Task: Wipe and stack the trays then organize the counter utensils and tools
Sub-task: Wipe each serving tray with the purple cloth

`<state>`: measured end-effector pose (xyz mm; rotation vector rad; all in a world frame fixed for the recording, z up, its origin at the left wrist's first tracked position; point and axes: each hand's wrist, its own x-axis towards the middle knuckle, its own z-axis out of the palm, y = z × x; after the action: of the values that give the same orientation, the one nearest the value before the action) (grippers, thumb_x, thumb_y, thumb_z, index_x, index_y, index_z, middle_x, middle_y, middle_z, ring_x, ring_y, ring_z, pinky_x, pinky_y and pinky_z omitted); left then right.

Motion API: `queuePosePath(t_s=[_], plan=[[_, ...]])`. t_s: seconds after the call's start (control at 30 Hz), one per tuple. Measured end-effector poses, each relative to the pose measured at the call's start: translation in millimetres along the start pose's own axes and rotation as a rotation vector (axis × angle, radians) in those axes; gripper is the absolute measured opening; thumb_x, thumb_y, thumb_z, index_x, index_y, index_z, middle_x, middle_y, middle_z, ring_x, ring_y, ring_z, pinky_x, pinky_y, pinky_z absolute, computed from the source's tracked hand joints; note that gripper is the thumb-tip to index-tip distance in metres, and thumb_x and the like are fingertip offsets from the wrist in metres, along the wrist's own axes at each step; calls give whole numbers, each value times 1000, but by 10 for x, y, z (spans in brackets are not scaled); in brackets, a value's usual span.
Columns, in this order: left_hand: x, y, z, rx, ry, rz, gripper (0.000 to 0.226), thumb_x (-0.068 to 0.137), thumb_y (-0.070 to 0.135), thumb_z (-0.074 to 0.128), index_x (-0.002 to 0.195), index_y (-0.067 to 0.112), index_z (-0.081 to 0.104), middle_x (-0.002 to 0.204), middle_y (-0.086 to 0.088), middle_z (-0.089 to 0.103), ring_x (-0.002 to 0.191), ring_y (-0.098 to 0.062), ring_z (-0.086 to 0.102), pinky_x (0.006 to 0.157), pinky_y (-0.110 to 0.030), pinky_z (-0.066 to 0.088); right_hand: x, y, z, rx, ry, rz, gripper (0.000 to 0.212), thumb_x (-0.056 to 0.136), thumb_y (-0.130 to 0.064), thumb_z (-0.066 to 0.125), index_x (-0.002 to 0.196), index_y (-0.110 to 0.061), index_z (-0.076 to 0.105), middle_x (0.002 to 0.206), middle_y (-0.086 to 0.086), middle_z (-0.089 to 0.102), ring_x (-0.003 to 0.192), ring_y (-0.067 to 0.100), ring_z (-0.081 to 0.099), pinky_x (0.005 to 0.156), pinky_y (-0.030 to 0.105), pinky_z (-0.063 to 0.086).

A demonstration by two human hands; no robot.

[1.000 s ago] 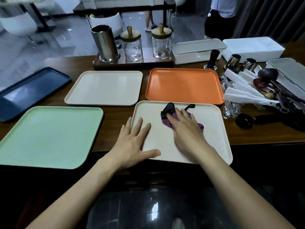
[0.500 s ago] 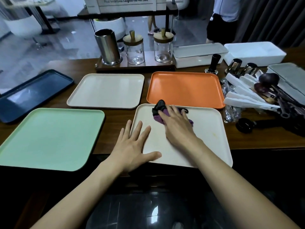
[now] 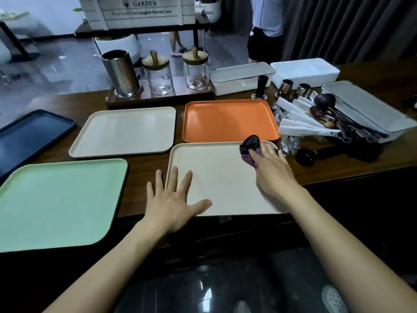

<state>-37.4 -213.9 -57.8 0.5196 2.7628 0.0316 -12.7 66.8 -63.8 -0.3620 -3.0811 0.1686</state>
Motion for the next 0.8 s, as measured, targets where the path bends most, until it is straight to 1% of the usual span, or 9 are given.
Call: queuePosePath(t_s=[0.13,0.37,0.43,0.5,0.57,0.63,0.73,0.8], plan=[[-4,10,-12,-9,-13,-1,102,77,95,20,159,43,-13,168,-1,-23,152,-39,-25,122,-61,-8,-301,-45,49,44,5,14,64,98,-10,40,158,-25,23,168,12,7,155,25,4,125,44,6],[21,-15,8,-24,-2,23,104,77,96,19,160,40,-11,168,-3,-22,152,-39,-26,121,-63,-8,-760,-135,149,112,41,21,55,103,-14,42,156,-26,33,166,12,16,154,26,10,124,45,15],[11,-62,31,-58,25,70,104,78,95,20,161,38,-8,169,-4,-21,152,-36,-27,120,-64,-10,-748,-137,147,124,32,30,55,102,-13,42,155,-26,34,166,12,16,154,26,11,124,46,17],[-9,-167,53,-115,56,153,107,78,94,23,162,35,-4,169,-3,-20,152,-30,-29,120,-63,-13,-730,-150,139,127,28,34,55,102,-13,42,155,-26,34,166,12,17,154,26,12,124,46,17],[-17,-265,67,-169,70,228,113,76,95,28,163,30,-4,168,0,-23,152,-25,-30,121,-59,-14,-736,-149,135,121,23,36,55,103,-14,42,156,-26,34,166,11,17,154,26,12,124,45,15],[-21,-327,65,-201,76,264,124,71,97,33,163,24,-8,166,-1,-27,152,-22,-29,124,-54,-11,-745,-151,135,104,16,31,55,103,-14,41,156,-26,33,166,11,17,154,27,12,124,44,15],[-22,-345,65,-284,93,277,138,63,101,36,162,16,-10,166,-4,-26,153,-21,-26,126,-41,-9,-749,-162,133,89,18,42,55,103,-15,42,155,-26,34,166,12,18,154,28,14,124,45,17],[-26,-328,79,-306,116,271,141,62,101,38,162,15,-10,167,-4,-26,153,-20,-24,125,-36,-10,-761,-184,119,74,25,48,55,101,-14,43,155,-24,36,165,13,20,153,29,16,123,46,19]])
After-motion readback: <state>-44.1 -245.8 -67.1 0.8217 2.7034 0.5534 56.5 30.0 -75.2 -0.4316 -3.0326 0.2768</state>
